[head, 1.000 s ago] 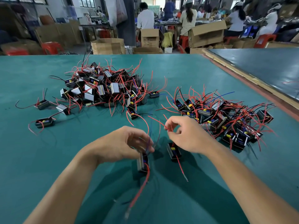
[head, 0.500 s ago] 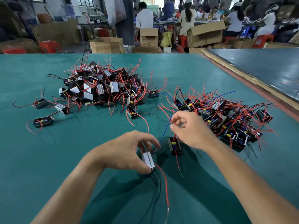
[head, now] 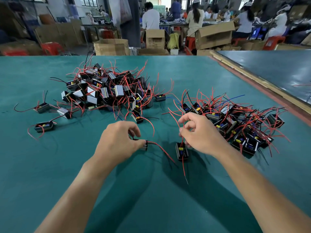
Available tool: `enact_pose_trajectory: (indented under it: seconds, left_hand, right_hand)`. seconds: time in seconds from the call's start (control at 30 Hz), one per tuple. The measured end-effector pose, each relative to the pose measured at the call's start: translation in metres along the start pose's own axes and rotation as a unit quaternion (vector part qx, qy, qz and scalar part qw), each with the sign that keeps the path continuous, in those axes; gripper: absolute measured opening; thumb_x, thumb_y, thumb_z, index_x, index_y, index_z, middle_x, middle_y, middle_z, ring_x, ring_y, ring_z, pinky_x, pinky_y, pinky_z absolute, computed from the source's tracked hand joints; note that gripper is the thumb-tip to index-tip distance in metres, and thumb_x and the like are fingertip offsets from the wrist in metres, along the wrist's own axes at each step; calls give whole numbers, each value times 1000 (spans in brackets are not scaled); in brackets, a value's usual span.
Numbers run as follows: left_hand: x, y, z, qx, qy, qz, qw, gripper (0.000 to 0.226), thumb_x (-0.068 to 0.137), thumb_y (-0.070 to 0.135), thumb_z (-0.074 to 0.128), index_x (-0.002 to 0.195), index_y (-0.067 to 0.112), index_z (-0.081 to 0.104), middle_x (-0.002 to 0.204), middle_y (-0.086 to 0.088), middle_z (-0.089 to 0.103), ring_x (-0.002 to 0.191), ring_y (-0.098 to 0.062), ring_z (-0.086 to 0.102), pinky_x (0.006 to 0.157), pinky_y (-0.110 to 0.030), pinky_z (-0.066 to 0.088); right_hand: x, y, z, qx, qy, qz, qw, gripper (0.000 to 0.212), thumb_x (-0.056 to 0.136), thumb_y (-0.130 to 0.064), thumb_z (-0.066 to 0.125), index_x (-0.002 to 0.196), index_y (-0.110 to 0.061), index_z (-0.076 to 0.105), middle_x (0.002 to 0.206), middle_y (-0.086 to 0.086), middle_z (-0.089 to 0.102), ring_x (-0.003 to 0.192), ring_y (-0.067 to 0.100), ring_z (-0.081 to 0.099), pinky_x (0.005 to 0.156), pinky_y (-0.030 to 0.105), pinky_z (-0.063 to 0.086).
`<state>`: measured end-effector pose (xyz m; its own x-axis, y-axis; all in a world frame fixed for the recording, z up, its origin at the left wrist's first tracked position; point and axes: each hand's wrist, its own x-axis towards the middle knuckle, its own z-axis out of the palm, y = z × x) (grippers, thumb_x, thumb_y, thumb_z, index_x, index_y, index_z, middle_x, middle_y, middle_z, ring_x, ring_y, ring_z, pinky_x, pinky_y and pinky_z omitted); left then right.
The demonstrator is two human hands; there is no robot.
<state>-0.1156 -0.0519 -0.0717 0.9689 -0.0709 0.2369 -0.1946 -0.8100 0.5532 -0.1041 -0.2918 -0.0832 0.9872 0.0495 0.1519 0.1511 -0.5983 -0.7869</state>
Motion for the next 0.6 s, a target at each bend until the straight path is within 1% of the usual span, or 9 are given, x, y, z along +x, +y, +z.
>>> enact_pose_trajectory:
  seconds: [0.1, 0.2, 0.27, 0.33, 0.43, 0.47, 0.5, 0.53, 0.6]
  left_hand:
    - [0, 2, -6, -36, 45, -39, 998, 16, 72, 28, 79, 80, 32, 66, 71, 12, 65, 67, -12, 64, 67, -28, 49]
    - [-1, 7, -11, -63, 102, -65, 991, 30, 76, 26, 71, 101, 36, 59, 72, 15, 67, 61, -11, 62, 64, -29, 46]
    - [-1, 9, -14, -83, 143, -69, 984, 38, 78, 26, 69, 112, 35, 56, 77, 16, 67, 64, -14, 63, 69, -32, 48]
    - [-1, 11, -18, -91, 202, -64, 973, 43, 79, 26, 70, 118, 32, 54, 90, 13, 65, 68, -16, 63, 78, -38, 51]
    - [-1, 12, -23, -128, 296, -47, 945, 43, 78, 20, 69, 118, 27, 55, 107, 3, 57, 82, -17, 60, 88, -44, 50]
    - [-2, 12, -25, -130, 325, -35, 936, 42, 77, 19, 67, 117, 24, 56, 109, -1, 57, 92, -19, 57, 93, -42, 48]
    - [-3, 12, -27, -113, 355, -16, 928, 39, 77, 17, 66, 115, 21, 58, 109, -3, 58, 99, -22, 54, 97, -35, 45]
    - [-4, 12, -28, -89, 378, 6, 921, 35, 76, 15, 64, 111, 17, 62, 106, -3, 61, 101, -24, 53, 96, -29, 42]
    - [-7, 16, -27, -102, 373, 63, 920, 25, 75, 8, 60, 98, 15, 68, 90, 3, 67, 87, -22, 60, 84, -32, 49]
  right_hand:
    - [-1, -1, -3, -2, 4, -5, 1000, 18, 89, -15, 59, 94, -32, 56, 76, -6, 71, 65, 32, 66, 70, 51, 58]
    - [-1, -1, -3, -9, 8, -9, 1000, 20, 89, -15, 60, 96, -34, 55, 79, -9, 70, 62, 31, 65, 70, 46, 58]
    - [-1, -2, -3, -10, 20, -10, 1000, 23, 88, -16, 62, 101, -34, 56, 87, -12, 69, 62, 31, 64, 69, 43, 57]
    - [0, -1, -3, -4, 44, -12, 999, 25, 87, -16, 63, 102, -34, 58, 95, -13, 67, 62, 29, 63, 64, 37, 54]
    - [0, -2, -8, 10, 50, -29, 998, 26, 84, -6, 62, 93, -30, 62, 92, -8, 68, 58, 14, 59, 59, 24, 42]
    - [-1, -4, -11, 10, 37, -40, 998, 24, 83, -4, 62, 89, -27, 64, 88, -7, 70, 57, 7, 57, 59, 22, 41]
    - [-2, -6, -15, 7, 16, -53, 998, 23, 83, -1, 63, 86, -24, 66, 85, -5, 71, 57, 2, 56, 61, 21, 42]
    - [-4, -8, -18, -4, -17, -64, 998, 24, 81, 1, 63, 83, -22, 67, 82, -4, 71, 58, 2, 56, 62, 23, 44]
    - [-9, -14, -25, -51, -123, -62, 989, 27, 77, 2, 63, 80, -25, 68, 78, -6, 72, 59, 6, 57, 60, 30, 49]
